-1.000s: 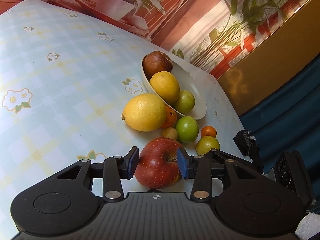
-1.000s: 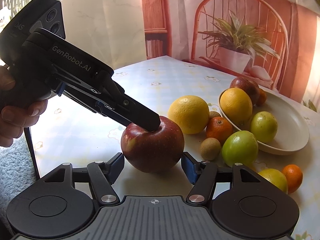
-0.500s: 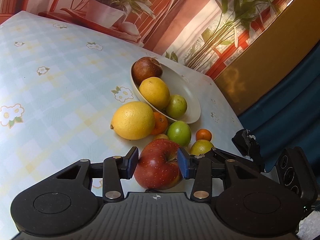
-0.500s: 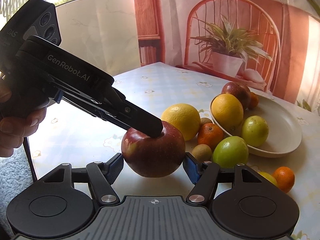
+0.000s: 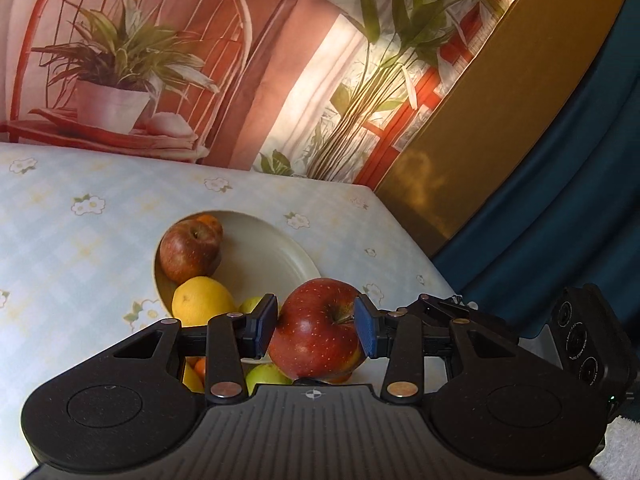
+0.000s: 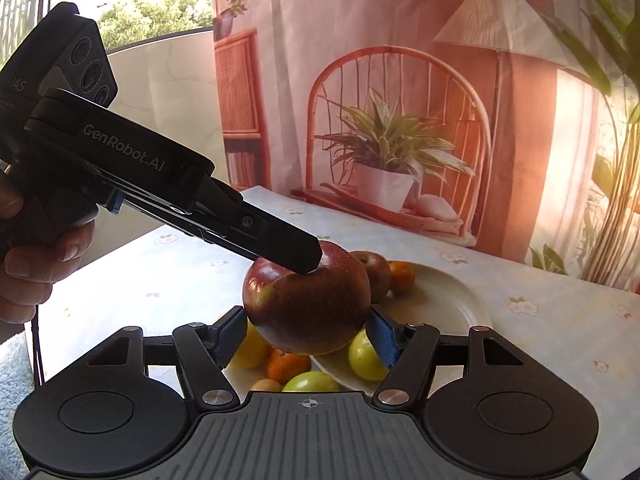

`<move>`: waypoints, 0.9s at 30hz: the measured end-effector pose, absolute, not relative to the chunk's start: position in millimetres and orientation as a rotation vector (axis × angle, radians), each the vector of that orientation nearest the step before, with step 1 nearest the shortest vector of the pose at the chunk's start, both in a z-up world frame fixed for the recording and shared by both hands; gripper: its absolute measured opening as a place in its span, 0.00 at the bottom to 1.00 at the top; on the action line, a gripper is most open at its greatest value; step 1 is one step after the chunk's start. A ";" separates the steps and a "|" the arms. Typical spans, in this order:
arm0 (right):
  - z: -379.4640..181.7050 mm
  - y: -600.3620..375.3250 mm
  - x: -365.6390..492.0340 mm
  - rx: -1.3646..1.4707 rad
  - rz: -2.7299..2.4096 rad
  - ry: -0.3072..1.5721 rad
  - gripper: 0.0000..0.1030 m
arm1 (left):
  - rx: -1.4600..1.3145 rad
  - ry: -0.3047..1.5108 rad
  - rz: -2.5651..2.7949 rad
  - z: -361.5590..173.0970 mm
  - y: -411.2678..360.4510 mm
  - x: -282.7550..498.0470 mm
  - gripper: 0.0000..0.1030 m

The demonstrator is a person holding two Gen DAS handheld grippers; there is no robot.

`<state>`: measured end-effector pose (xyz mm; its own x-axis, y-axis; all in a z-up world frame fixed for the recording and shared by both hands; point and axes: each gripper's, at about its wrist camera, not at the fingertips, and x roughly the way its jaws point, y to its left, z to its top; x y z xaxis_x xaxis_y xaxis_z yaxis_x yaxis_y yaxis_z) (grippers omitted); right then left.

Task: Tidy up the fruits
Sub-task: 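Lift the red apple onto the plate beside the other apple and open the left gripper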

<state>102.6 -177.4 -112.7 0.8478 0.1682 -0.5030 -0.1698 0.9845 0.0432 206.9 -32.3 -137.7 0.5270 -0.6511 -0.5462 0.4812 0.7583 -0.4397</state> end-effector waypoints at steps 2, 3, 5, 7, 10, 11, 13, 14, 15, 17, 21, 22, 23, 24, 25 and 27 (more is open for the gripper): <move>-107.6 -193.3 112.8 -0.004 0.166 0.528 0.60 | -0.234 0.755 -0.691 -131.4 -45.2 220.4 0.43; -105.9 -201.9 119.1 -0.001 0.160 0.526 0.60 | -0.224 0.753 -0.695 -129.4 -52.2 228.0 0.43; -104.6 -219.9 133.4 0.006 0.153 0.522 0.60 | -0.209 0.751 -0.696 -125.1 -65.2 242.7 0.43; -106.3 -234.9 149.0 0.005 0.146 0.524 0.60 | -0.194 0.760 -0.691 -123.9 -76.7 259.3 0.43; -113.6 -254.0 171.4 0.008 0.140 0.545 0.60 | -0.179 0.786 -0.680 -128.8 -89.8 282.0 0.43; -118.2 -261.3 180.1 0.013 0.139 0.558 0.60 | -0.180 0.803 -0.674 -132.9 -92.5 292.3 0.43; -128.4 -271.4 194.6 0.018 0.141 0.586 0.60 | -0.184 0.832 -0.664 -141.8 -95.1 307.2 0.43; -133.8 -274.6 201.4 0.016 0.142 0.598 0.60 | -0.186 0.849 -0.659 -146.8 -95.8 315.3 0.43; -138.3 -277.8 206.6 0.015 0.143 0.609 0.60 | -0.185 0.864 -0.654 -151.9 -97.1 322.7 0.43; -150.8 -282.9 218.4 0.020 0.148 0.638 0.60 | -0.181 0.888 -0.645 -160.7 -98.6 333.0 0.43; -168.4 -290.6 233.6 0.018 0.154 0.673 0.60 | -0.170 0.928 -0.629 -175.1 -100.4 349.9 0.43; -171.6 -291.7 236.3 0.016 0.154 0.680 0.60 | -0.167 0.937 -0.626 -177.5 -101.6 353.9 0.43; -174.0 -292.7 238.4 0.013 0.156 0.686 0.60 | -0.165 0.941 -0.625 -179.2 -101.6 355.2 0.43; -176.2 -293.5 240.2 0.010 0.156 0.689 0.60 | -0.162 0.946 -0.624 -181.1 -102.3 357.9 0.43; -177.9 -294.2 241.7 0.008 0.156 0.692 0.60 | -0.158 0.948 -0.624 -182.3 -102.6 359.9 0.43; -180.0 -295.2 243.4 0.001 0.154 0.695 0.60 | -0.152 0.950 -0.622 -183.8 -103.3 361.8 0.43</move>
<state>243.4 -295.2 -180.0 0.7570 0.1417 -0.6378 -0.1409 0.9886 0.0524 361.8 -103.3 -183.8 0.4225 -0.5593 -0.7132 0.4302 0.8164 -0.3854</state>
